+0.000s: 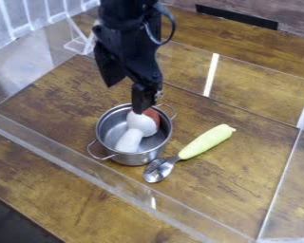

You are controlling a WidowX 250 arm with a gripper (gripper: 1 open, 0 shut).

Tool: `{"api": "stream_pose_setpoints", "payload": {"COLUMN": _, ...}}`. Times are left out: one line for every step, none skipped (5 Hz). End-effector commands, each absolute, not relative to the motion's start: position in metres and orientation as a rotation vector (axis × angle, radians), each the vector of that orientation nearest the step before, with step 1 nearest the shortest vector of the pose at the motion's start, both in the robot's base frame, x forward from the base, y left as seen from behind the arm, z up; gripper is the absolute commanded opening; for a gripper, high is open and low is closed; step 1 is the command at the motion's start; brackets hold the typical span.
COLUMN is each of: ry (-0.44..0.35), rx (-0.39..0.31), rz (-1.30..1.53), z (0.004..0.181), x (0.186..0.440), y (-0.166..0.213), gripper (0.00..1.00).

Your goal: Put the mushroom in the silver pot

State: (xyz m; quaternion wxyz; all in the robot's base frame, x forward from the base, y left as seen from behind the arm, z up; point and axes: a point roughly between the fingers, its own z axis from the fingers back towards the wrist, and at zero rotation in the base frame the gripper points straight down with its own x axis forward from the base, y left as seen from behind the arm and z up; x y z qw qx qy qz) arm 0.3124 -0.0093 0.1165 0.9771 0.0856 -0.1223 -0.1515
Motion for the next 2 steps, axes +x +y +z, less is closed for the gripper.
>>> {"api": "stream_pose_setpoints", "payload": {"ry": -0.273, "rx": 0.168, "rz": -0.284, "z": 0.1143, "x": 0.3176, "y": 0.0005, "gripper": 1.0}}
{"api": "stream_pose_setpoints", "payload": {"ry": -0.263, "rx": 0.157, "rz": -0.288, "z": 0.1045, "x": 0.3208, "y": -0.0003, "gripper": 1.0}}
